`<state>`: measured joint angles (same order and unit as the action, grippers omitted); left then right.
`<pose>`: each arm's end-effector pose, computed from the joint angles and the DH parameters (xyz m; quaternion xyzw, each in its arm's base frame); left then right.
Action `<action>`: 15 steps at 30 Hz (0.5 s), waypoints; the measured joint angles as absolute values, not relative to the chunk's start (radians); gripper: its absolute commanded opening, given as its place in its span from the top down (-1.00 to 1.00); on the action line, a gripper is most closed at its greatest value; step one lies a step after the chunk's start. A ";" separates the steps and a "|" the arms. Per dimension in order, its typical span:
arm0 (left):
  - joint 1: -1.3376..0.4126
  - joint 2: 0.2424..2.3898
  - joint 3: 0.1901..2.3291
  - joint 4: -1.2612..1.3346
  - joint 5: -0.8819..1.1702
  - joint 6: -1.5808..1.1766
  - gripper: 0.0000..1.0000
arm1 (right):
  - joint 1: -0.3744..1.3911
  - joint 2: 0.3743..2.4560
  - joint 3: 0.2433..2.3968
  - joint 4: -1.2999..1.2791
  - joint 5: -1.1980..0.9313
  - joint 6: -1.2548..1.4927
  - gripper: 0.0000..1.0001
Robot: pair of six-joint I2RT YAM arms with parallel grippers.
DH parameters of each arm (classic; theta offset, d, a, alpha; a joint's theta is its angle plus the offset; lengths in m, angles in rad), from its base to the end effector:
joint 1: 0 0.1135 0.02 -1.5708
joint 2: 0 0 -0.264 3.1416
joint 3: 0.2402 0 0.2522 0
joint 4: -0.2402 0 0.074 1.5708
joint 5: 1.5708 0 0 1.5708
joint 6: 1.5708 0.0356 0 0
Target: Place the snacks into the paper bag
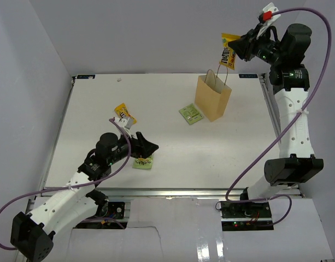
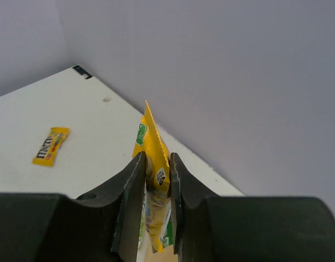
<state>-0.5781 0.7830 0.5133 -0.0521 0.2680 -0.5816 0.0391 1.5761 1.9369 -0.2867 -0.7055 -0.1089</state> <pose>0.1521 -0.1105 0.2580 0.0767 0.8041 -0.4081 0.4254 0.3291 0.0360 0.5276 -0.2997 0.6181 0.2109 0.6955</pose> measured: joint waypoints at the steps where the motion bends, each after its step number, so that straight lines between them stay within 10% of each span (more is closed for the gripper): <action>1: -0.578 0.774 0.510 -0.056 0.261 -0.584 -0.63 | 0.026 1.583 1.959 -0.281 -0.689 -0.109 0.85; 15: -0.578 0.724 0.508 -0.157 0.137 -0.602 -0.63 | 0.013 1.760 1.923 -0.176 -0.575 -0.073 0.84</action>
<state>-0.5781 0.7238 0.5079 -0.1566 0.1371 -0.6022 0.0132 1.7596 1.9228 -0.1761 -0.5755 -0.0731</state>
